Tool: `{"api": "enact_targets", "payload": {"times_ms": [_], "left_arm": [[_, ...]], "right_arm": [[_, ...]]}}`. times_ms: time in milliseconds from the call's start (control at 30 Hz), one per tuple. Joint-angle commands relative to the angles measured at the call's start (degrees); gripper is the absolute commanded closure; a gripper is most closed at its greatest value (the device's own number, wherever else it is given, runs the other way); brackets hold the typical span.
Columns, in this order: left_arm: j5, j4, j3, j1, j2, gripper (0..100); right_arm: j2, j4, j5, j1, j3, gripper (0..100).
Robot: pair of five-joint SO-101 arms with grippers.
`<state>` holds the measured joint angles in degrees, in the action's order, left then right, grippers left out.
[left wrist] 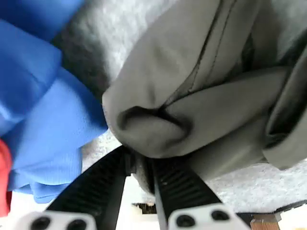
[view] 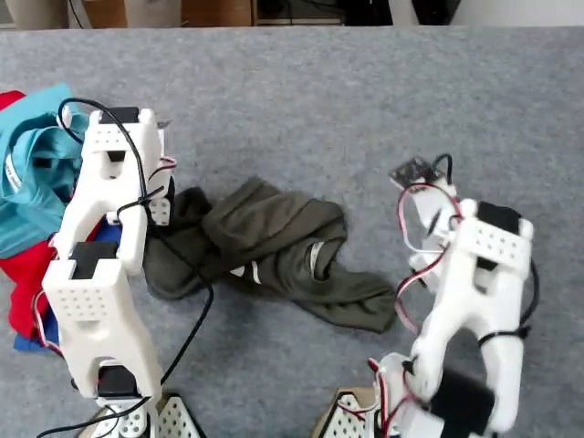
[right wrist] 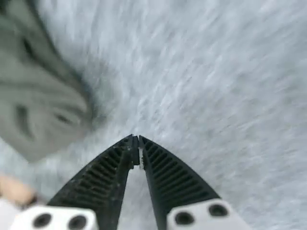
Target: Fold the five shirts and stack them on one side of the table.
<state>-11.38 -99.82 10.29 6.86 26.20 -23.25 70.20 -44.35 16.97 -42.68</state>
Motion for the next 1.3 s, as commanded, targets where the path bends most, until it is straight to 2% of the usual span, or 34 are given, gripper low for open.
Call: {"api": "enact_targets", "payload": {"times_ms": [0, 200, 400, 533, 833, 967, 1133, 1267], "left_arm": [[-0.35, -0.97, -0.62, 1.49, -0.92, 98], [-0.09, -0.88, -3.78, 1.41, -0.92, 98], [1.76, -0.88, -4.4, 1.49, -0.92, 98], [1.85, 0.0, -4.4, 1.23, -0.92, 98], [2.02, 0.35, -4.4, 1.14, -0.92, 98], [5.45, 0.35, -4.4, 0.97, -0.92, 98], [5.8, 0.35, -4.4, 1.41, -0.92, 98], [5.8, 0.35, -4.4, 1.49, -0.92, 98]], "right_arm": [[-4.79, -3.78, 8.44, -9.89, 5.93, 99.4], [5.41, -4.4, 22.86, -28.18, 20.26, 80.6], [28.97, -3.96, 30.07, -35.56, 41.19, 79.3], [46.99, 0.09, 30.42, -37.93, 57.71, 79.3], [77.85, 19.34, 30.07, -42.59, 107.3, 80.5], [89.36, 24.26, 30.07, -44.09, 125.05, 83.9], [99.12, 32.0, 29.98, -45.76, 138.33, 84.3], [99.74, 32.18, 27.16, -46.02, 134.99, 84.3]]}}
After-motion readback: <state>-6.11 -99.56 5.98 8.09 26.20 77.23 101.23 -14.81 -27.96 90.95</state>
